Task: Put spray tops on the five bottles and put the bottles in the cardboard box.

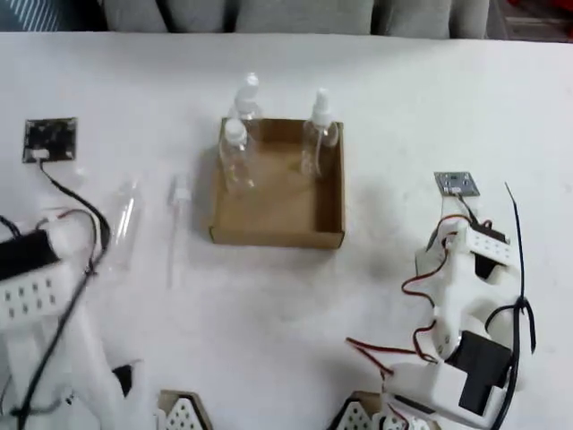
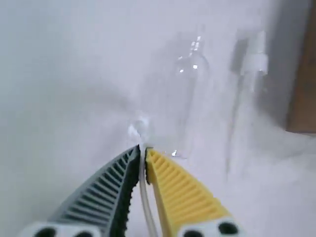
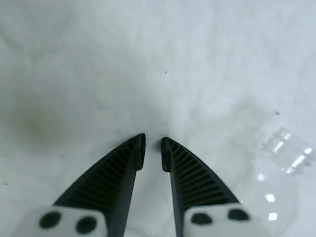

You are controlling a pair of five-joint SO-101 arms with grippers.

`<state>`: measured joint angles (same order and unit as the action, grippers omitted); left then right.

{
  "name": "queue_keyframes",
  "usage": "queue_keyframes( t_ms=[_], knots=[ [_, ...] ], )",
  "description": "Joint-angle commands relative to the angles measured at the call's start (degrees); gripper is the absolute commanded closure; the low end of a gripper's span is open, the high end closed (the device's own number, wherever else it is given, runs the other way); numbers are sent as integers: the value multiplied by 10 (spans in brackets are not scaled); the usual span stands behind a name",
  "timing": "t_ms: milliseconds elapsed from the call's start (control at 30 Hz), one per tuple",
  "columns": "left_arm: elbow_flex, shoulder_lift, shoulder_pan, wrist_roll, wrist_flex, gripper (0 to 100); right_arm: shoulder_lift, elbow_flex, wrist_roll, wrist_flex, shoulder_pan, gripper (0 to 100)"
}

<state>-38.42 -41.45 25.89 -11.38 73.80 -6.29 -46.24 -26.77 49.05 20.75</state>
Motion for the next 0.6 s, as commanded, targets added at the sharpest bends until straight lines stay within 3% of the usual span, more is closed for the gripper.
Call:
queue_keyframes(
  t_ms=[0, 167, 267, 400, 567],
  knots=[
    [57, -119, -102, 7, 99, 980, 1, 0, 5, -10, -12, 964],
    [56, -166, -282, 118, 119, 980, 1, 0, 5, -10, -12, 964],
    [34, -166, -398, 138, 97, 980, 1, 0, 5, -10, -11, 964],
    [-68, -166, -517, 180, -12, 980, 1, 0, 5, -10, -11, 964],
    [-222, -167, -601, 212, -174, 980, 1, 0, 5, -10, -10, 964]
  ],
)
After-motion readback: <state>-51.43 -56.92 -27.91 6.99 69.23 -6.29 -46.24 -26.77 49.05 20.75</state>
